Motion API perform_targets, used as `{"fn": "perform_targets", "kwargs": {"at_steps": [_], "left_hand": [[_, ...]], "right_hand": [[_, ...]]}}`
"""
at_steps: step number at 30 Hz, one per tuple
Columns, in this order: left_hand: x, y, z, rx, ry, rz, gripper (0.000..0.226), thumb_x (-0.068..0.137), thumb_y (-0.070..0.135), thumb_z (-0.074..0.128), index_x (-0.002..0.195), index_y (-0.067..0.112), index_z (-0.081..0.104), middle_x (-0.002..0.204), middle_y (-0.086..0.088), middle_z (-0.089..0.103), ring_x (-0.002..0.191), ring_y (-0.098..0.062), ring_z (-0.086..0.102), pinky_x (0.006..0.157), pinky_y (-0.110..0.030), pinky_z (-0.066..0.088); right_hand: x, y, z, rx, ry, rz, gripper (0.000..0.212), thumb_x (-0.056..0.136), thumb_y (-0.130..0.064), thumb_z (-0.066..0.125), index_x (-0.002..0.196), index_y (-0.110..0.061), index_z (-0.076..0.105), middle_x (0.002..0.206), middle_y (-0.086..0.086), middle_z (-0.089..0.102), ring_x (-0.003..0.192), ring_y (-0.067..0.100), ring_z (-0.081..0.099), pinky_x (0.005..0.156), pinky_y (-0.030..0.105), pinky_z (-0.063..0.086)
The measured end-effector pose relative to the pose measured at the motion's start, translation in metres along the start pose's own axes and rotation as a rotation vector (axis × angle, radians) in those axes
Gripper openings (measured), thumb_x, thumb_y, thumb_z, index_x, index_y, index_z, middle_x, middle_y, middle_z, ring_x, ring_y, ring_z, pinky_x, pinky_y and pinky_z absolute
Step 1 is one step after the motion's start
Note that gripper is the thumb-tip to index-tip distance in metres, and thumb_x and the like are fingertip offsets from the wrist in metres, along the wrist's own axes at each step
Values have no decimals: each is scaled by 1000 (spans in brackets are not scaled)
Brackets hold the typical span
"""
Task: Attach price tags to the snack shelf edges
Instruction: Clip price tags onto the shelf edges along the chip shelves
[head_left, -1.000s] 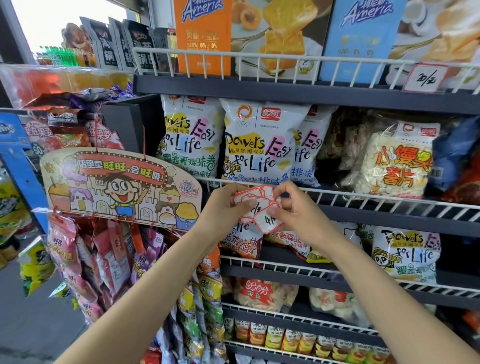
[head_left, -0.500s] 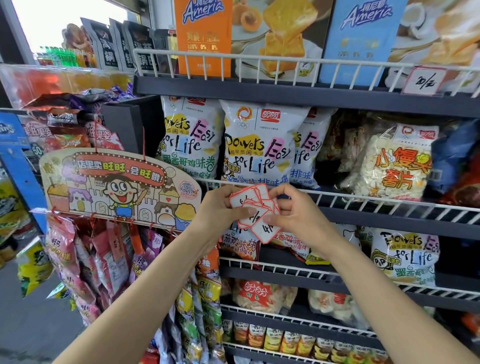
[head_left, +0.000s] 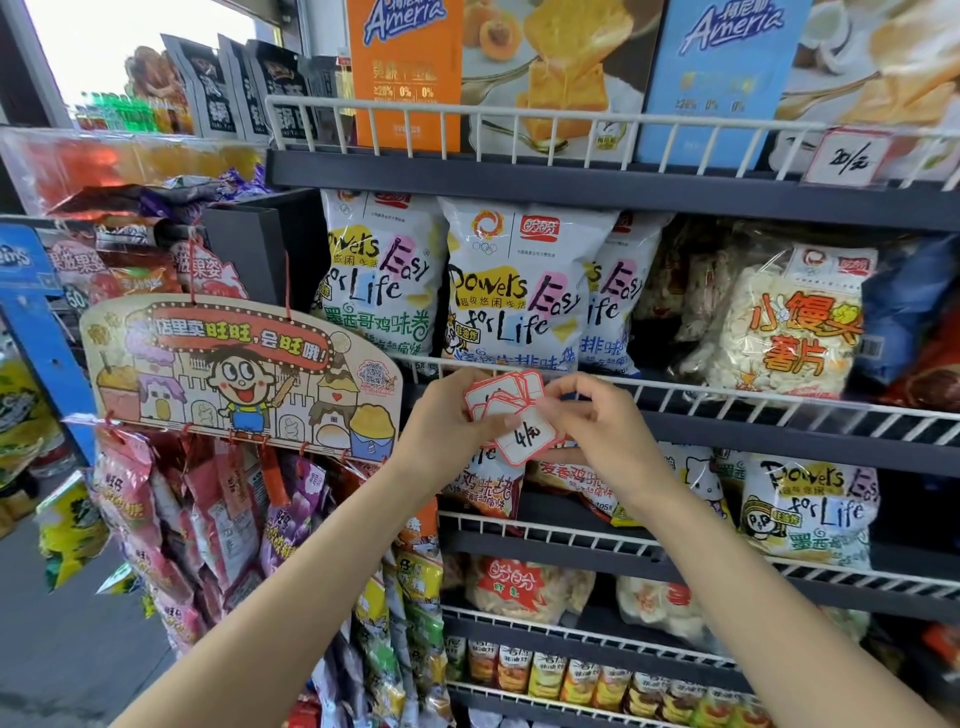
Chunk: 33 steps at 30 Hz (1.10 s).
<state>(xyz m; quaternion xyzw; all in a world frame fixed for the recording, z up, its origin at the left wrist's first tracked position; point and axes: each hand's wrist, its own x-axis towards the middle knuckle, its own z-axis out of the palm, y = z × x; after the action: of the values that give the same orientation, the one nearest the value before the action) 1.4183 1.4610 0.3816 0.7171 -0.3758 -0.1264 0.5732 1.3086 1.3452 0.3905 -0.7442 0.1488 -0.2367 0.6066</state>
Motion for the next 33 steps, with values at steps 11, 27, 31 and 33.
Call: {"fn": "perform_targets", "kwargs": {"at_steps": [11, 27, 31, 33], "left_hand": [[-1, -5, -14, -304, -125, -56, 27, 78, 1, 67, 104, 3, 59, 91, -8, 71, 85, -18, 69, 78, -27, 56], [4, -6, -13, -156, 41, -77, 27, 82, 5, 68, 106, 12, 58, 99, -5, 70, 92, -17, 68, 84, -32, 54], [4, -13, -20, -116, 47, -98, 27, 84, 6, 65, 109, 12, 56, 99, -4, 69, 93, -16, 66, 84, -31, 53], [3, -17, -22, -110, 41, -116, 24, 85, 5, 64, 107, 10, 56, 97, -5, 70, 91, -18, 67, 84, -31, 53]], "right_hand": [[-4, -6, -12, 152, -116, 46, 14, 92, -4, 52, 105, -10, 50, 82, 9, 72, 73, 17, 70, 62, 28, 58], [2, -9, -4, 15, 88, 28, 10, 98, -15, 44, 92, -7, 46, 101, 22, 60, 71, 22, 70, 55, 32, 59], [5, -8, -12, -67, 143, -38, 9, 99, -15, 42, 97, -7, 46, 91, 10, 64, 59, 24, 70, 38, 22, 48], [7, -7, -16, -108, 168, -57, 11, 99, -15, 42, 101, -6, 47, 92, 11, 67, 56, 21, 69, 36, 20, 43]]}}
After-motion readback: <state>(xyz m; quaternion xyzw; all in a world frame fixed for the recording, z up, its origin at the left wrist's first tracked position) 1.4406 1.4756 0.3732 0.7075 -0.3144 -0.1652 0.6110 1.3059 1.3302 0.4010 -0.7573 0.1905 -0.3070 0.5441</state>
